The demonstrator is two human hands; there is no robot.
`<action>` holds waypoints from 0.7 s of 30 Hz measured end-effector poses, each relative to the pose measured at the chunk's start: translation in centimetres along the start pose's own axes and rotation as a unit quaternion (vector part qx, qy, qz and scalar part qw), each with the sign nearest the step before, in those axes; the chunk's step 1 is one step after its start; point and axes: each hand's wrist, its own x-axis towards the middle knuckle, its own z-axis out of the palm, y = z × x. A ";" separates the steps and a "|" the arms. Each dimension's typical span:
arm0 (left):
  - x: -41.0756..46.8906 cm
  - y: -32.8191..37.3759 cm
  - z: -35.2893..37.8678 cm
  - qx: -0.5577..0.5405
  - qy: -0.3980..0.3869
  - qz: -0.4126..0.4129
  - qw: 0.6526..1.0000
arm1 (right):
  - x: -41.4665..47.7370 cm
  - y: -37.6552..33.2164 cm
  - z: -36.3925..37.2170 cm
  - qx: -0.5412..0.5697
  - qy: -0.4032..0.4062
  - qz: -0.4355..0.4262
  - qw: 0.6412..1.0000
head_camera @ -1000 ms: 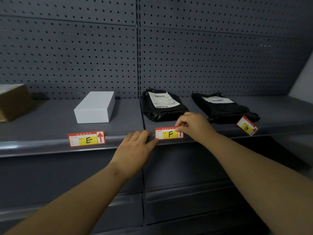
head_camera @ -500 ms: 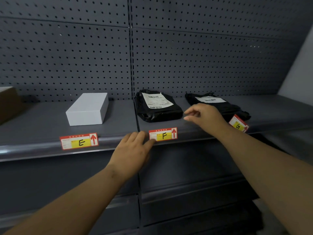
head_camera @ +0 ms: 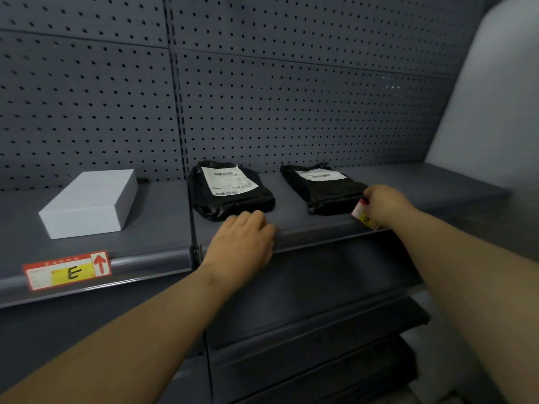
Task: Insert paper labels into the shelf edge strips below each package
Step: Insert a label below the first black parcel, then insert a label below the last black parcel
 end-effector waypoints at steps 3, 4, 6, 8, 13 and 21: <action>1.4 0.7 0.5 -0.019 0.002 0.001 1.000 | 0.2 0.5 0.1 -0.014 -0.020 0.005 1.000; 1.8 0.8 0.7 -0.020 0.001 0.002 1.000 | 0.3 0.7 0.2 -0.015 -0.023 0.003 1.000; 2.5 1.1 1.1 -0.023 0.003 0.003 1.000 | 0.3 0.7 0.1 -0.017 -0.025 -0.003 1.000; 3.2 1.3 1.5 -0.028 0.005 0.004 1.000 | 0.2 0.7 -0.1 -0.008 -0.024 -0.011 1.000; 5.1 2.6 2.4 -0.046 0.006 0.014 0.999 | 0.3 1.0 -0.2 0.029 -0.035 -0.061 0.997; 8.6 6.6 3.5 -0.150 0.026 -0.009 0.988 | 0.8 1.3 1.5 0.132 -0.009 -0.122 0.984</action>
